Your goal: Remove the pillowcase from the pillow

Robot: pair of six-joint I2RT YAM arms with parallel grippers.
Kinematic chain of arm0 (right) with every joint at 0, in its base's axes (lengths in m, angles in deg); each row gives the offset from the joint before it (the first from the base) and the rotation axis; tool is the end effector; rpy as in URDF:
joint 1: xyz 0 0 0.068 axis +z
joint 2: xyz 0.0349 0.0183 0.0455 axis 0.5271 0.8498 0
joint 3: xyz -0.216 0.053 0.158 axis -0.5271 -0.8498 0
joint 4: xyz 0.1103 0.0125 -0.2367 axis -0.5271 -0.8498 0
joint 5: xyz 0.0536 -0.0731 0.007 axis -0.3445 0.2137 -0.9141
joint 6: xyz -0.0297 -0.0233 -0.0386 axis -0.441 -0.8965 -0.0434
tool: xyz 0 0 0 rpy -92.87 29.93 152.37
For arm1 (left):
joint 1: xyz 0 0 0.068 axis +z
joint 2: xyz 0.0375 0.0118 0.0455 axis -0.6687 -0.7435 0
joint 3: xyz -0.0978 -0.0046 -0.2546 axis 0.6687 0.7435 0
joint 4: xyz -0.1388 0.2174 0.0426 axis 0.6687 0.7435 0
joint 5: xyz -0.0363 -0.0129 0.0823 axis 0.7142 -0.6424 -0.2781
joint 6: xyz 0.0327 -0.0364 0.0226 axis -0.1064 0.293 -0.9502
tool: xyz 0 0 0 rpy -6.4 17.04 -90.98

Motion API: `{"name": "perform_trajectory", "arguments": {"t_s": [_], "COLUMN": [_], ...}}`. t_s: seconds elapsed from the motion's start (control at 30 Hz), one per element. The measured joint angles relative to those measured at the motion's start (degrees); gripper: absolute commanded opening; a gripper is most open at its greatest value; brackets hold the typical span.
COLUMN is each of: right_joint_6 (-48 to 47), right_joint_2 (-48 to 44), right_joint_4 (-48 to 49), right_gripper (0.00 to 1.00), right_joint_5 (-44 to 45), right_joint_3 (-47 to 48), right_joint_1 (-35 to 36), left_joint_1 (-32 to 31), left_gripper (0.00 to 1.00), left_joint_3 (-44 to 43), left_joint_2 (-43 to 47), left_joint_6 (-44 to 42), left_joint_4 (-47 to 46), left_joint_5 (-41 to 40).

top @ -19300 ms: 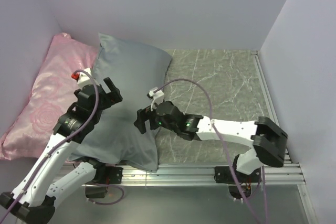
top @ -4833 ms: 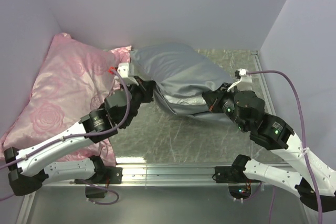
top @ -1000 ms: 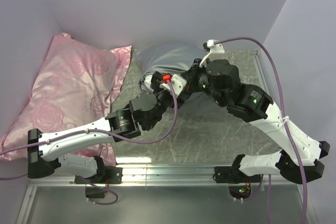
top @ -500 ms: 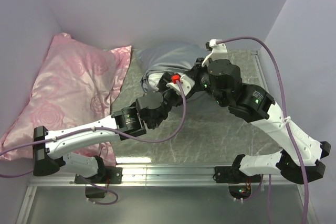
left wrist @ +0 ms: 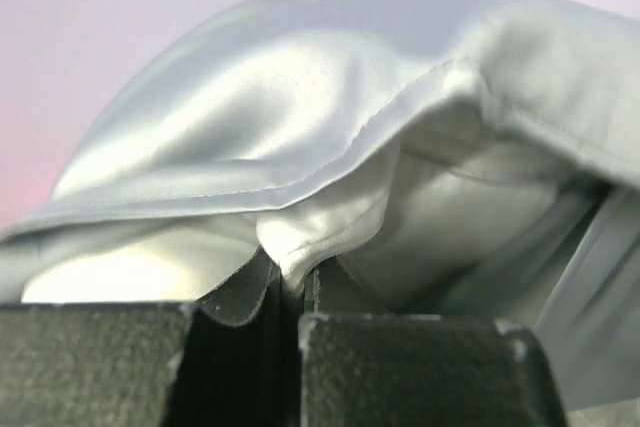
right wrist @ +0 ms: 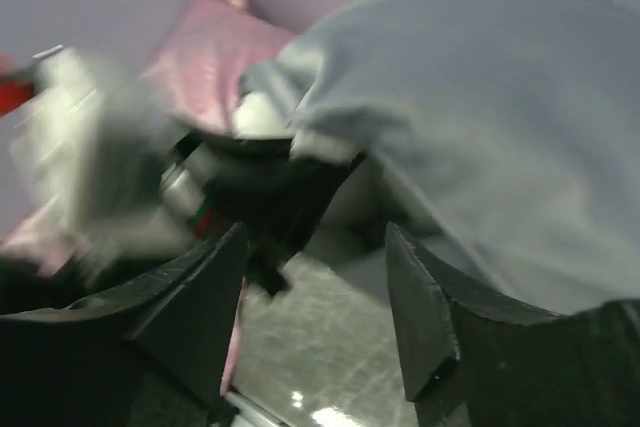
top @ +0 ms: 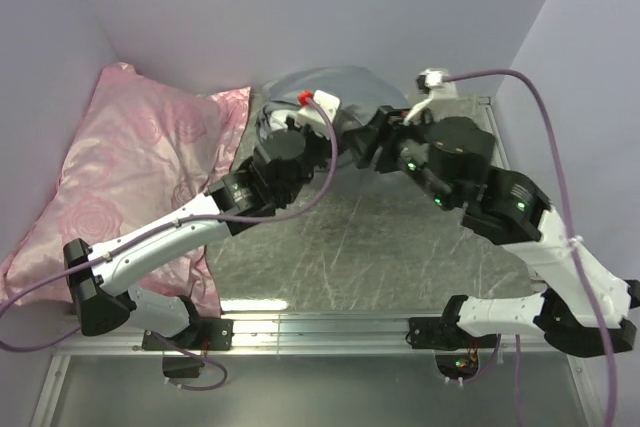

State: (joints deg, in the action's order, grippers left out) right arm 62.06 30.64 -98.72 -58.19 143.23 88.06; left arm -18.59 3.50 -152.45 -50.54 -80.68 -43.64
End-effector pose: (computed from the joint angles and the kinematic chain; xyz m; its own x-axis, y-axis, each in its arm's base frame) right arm 0.1285 0.1645 0.5100 -0.3105 0.2419 -0.9193 -0.4191 0.8332 0.3608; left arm 0.1709 -0.2610 0.4314 0.0153 0.0796 -0.9967 0.4281 0.9003 0.0785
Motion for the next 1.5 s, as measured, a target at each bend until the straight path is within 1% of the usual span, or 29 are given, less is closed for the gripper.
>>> {"name": "perform_trajectory", "arguments": {"t_s": [0.1,0.17,0.3,0.37,0.5,0.67,0.8,0.9,0.93,1.0,1.03,1.1,1.13,1.23,1.37,1.5], "right_joint_6": [-0.57,-0.61,-0.24,-0.07,0.04,0.04,0.46,1.27,1.53,1.77,1.9,1.86,1.92,1.66,1.14,0.31], "right_joint_2": [-3.98,-7.76,-14.95,-16.26,-14.8,-12.24,-10.25,-9.77,-9.9,-10.4,-10.84,-11.78,-12.26,-13.25,-12.66,-12.33], "right_joint_4": [1.25,2.62,2.56,2.36,1.75,0.26,-2.45,-3.82,-4.11,-4.57,-4.81,-5.11,-5.16,-5.16,-5.49,-5.31], "right_gripper": [0.7,0.72,0.74,0.74,0.74,0.75,0.74,0.62,0.51,0.43,0.37,0.27,0.19,0.08,0.02,0.0], "right_joint_5": [-0.44,0.22,4.2,6.12,8.85,10.78,12.7,15.06,15.65,16.74,17.22,17.99,18.25,18.71,18.62,15.74], "right_joint_3": [-0.46,-2.49,-8.04,-8.96,-10.64,-15.67,-17.88,-17.88,-17.88,-17.88,-17.88,-17.88,-17.88,-17.64,-16.46,-16.22], "right_joint_1": [0.92,0.98,0.98,0.98,0.98,0.98,0.98,0.28,-0.42,-1.92,-2.84,-4.63,-5.42,-8.0,-11.37,-16.81], "left_joint_1": [4.15,5.68,6.08,6.05,6.05,6.05,6.05,6.1,6.1,6.1,6.1,6.1,6.1,6.12,6.12,6.12], "left_gripper": [0.0,0.0,0.0,0.0,0.0,0.0,0.0,0.0,0.0,0.0,0.0,0.0,0.0,0.0,0.0,0.0], "left_joint_3": [-2.6,-4.7,-7.8,-8.22,-8.66,-9.14,-9.75,-10.1,-10.1,-10.1,-10.1,-10.1,-10.1,-10.1,-10.08,-10.05], "left_joint_2": [-0.7,-1.62,-2.34,-2.36,-2.36,-2.34,-2.32,-2.32,-2.29,-2.19,-2.03,-1.55,-1.29,-0.39,0.94,2.54], "left_joint_6": [4.48,6.69,10.08,11.1,12.39,12.66,12.9,13.14,13.29,13.57,13.68,13.9,13.94,14.08,14.32,14.6], "left_joint_4": [5.09,7.61,11.74,13.03,14.99,16.31,17.31,17.79,17.92,18.4,18.78,19.5,19.82,20.46,21.68,23.15], "left_joint_5": [-0.11,-0.04,0.9,1.68,2.51,2.8,3.04,3.13,3.21,3.5,3.65,3.91,3.91,3.98,4.13,4.09]}}
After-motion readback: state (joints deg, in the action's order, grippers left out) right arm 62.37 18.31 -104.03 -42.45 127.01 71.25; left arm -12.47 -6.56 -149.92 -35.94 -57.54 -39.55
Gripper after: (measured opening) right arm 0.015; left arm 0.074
